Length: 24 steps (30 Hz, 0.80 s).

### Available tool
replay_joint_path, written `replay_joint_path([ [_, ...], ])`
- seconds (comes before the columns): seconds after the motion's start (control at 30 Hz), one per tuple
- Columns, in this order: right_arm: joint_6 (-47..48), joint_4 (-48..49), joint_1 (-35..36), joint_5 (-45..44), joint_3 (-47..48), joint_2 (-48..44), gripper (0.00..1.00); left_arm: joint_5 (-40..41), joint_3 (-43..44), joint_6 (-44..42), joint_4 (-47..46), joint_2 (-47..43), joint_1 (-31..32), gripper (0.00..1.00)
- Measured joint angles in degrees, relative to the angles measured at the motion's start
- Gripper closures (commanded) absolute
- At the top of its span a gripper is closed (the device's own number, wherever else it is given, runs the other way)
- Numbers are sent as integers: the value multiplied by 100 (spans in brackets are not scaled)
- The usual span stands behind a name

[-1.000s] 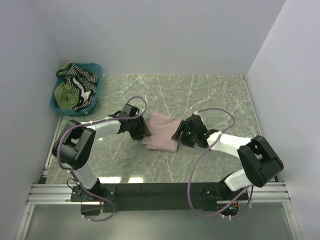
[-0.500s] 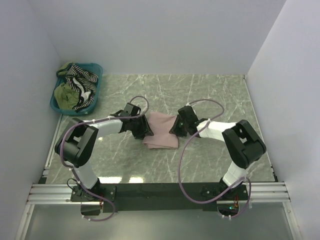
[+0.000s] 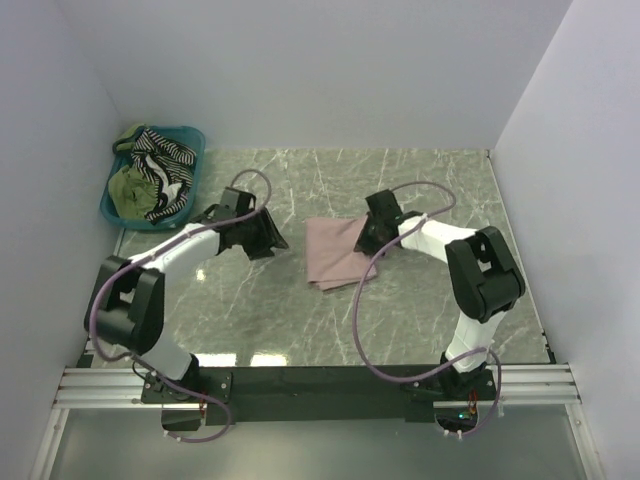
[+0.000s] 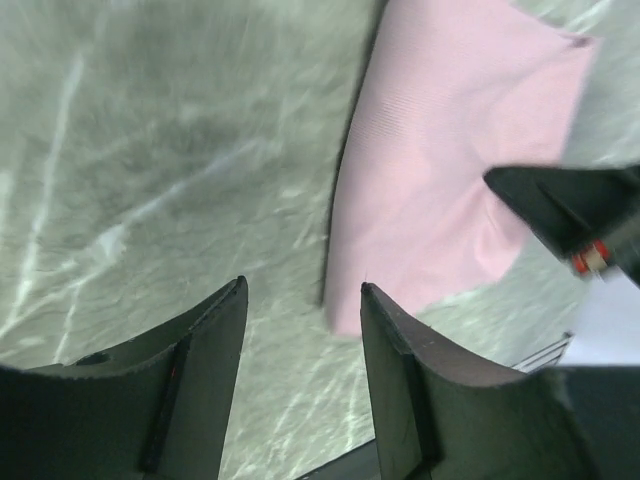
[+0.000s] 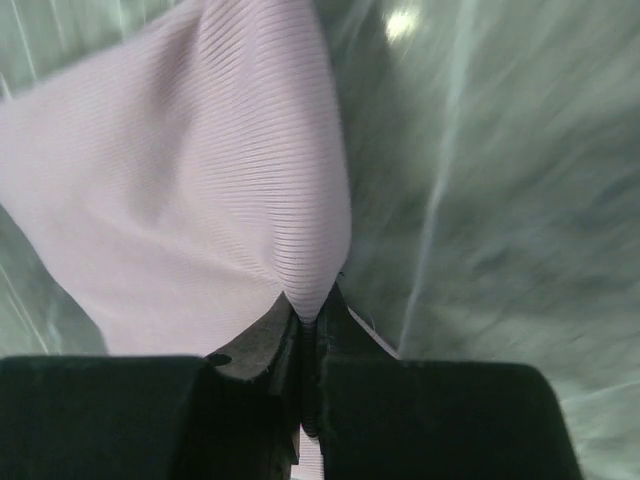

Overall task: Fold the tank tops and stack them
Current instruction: Neatly place the folded tank top to the corner

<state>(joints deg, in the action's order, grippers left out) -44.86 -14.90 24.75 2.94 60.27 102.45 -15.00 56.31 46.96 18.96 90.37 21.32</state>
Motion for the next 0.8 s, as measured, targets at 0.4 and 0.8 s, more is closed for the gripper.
replay_joint_path([
  [0.4,-302,-435,-1357,-133,1521,831,100,-234,308,-129,190,-645,-138,46],
  [0.8,-1388,-37,-2142,-79,1016,946,100,-575,326,-216,201,-654,-138,46],
])
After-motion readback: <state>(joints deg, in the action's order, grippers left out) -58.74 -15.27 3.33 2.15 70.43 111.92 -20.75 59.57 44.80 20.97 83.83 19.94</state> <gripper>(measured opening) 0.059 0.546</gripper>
